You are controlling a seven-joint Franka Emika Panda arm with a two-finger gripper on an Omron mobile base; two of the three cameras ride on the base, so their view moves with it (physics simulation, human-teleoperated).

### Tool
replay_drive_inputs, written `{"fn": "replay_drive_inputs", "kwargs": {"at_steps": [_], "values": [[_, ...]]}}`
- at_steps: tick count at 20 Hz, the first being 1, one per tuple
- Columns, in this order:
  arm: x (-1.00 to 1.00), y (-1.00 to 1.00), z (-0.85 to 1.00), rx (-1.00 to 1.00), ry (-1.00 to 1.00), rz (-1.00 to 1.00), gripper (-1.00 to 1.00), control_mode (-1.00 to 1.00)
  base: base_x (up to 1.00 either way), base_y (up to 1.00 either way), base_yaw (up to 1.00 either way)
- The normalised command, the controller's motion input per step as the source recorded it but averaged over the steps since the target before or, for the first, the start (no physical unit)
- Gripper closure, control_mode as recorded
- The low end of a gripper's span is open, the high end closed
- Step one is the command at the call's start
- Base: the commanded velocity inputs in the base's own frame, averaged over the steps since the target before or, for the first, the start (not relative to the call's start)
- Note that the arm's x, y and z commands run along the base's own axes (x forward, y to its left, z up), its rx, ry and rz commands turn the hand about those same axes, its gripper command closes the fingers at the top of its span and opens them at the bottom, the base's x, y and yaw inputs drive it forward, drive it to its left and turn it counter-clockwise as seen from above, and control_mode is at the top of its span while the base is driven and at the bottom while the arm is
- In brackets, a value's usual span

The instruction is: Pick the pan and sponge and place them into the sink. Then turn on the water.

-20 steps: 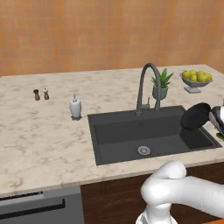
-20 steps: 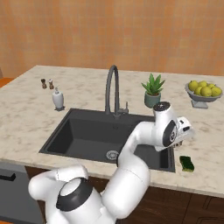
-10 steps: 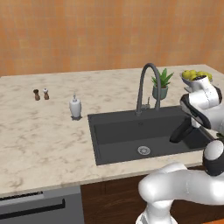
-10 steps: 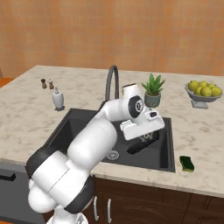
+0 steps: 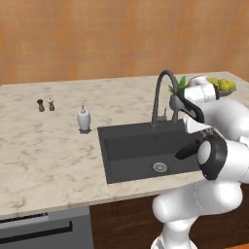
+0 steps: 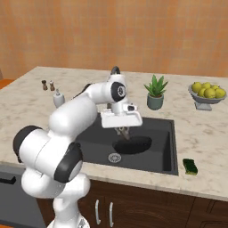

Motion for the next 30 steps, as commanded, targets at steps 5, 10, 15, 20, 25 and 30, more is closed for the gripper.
{"fn": "replay_drive_inputs", "kwargs": {"at_steps": [5,10,15,20,25,30], "values": [[0.00,1.00,0.00,-0.06,-0.23,-0.45,1.00,-1.00,0.00,0.00,0.00],[0.00,1.00,-0.01,-0.22,-0.47,-0.42,1.00,-1.00,0.00,0.00,0.00],[0.00,1.00,-0.13,-0.13,-0.35,-0.43,1.00,-1.00,0.00,0.00,0.00],[0.04,1.00,-0.17,-0.13,-0.21,-0.46,1.00,-1.00,0.00,0.00,0.00],[0.35,0.72,-0.47,-0.23,-0.20,-0.34,1.00,-1.00,0.00,0.00,0.00],[0.40,0.15,-0.84,-0.05,0.00,-0.20,1.00,-1.00,0.00,0.00,0.00]]}}
